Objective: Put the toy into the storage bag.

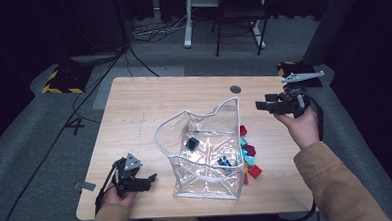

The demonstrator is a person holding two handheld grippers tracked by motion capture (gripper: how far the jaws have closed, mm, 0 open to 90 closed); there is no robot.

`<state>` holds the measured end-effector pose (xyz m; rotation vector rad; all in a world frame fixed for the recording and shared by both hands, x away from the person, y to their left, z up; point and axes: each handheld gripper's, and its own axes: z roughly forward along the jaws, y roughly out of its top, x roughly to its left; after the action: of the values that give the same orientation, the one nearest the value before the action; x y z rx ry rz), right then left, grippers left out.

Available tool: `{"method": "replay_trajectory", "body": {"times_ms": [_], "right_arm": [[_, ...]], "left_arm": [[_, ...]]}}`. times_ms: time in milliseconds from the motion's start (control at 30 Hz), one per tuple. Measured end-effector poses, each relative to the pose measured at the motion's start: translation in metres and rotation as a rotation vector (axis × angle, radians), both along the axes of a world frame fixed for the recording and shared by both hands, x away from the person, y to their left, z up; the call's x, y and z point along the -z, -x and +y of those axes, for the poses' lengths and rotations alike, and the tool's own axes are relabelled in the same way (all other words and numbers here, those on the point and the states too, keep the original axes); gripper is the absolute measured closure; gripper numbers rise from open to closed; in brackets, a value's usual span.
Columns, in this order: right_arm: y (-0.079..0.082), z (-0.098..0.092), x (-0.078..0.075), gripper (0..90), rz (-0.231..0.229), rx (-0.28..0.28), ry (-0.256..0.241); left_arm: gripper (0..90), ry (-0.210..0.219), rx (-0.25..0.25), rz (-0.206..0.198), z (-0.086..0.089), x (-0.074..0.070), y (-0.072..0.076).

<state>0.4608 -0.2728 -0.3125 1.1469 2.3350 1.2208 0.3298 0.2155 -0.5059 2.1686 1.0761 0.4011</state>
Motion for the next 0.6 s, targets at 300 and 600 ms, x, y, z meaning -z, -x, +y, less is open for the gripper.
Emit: {"method": "replay_trajectory", "body": {"times_ms": [300,600], "right_arm": [[-0.027,-0.003,0.047,40.4,0.101,0.052,0.003],[-0.040,0.004,0.090,40.3,0.181,0.067,0.049]], "left_arm": [[16.6,0.000,-0.001,-0.001,0.000,0.000,0.000],[16.6,-0.001,0.001,-0.002,0.000,0.000,0.000]]}}
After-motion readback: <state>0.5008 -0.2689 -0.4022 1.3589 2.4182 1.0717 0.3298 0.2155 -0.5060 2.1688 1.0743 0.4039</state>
